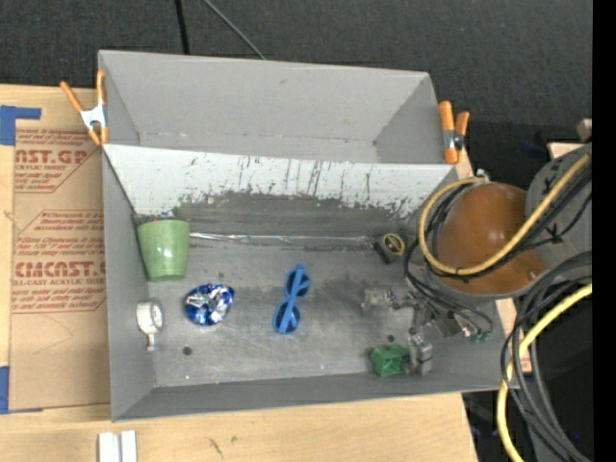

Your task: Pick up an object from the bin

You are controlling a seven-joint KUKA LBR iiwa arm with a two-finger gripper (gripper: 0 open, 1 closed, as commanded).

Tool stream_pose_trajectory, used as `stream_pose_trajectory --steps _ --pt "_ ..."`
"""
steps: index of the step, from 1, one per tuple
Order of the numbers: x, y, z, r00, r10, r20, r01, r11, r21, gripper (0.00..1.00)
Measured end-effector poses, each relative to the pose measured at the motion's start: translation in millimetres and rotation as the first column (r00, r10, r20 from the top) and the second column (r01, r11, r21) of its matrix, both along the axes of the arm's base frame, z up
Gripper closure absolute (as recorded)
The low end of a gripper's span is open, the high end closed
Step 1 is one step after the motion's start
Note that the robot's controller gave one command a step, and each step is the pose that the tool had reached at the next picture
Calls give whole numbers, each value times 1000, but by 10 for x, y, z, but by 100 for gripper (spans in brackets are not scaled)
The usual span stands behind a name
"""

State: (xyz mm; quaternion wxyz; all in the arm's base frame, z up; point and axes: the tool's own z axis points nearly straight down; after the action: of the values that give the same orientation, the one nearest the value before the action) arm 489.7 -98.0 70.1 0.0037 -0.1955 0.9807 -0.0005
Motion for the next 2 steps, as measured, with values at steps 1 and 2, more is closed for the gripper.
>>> stream_pose_trajectory --steps 1,2 --pt "-14 5 -2 1000 1 -6 -1 1000 1 100" --pt "91 218 1184 999 -51 2 51 999 0 100"
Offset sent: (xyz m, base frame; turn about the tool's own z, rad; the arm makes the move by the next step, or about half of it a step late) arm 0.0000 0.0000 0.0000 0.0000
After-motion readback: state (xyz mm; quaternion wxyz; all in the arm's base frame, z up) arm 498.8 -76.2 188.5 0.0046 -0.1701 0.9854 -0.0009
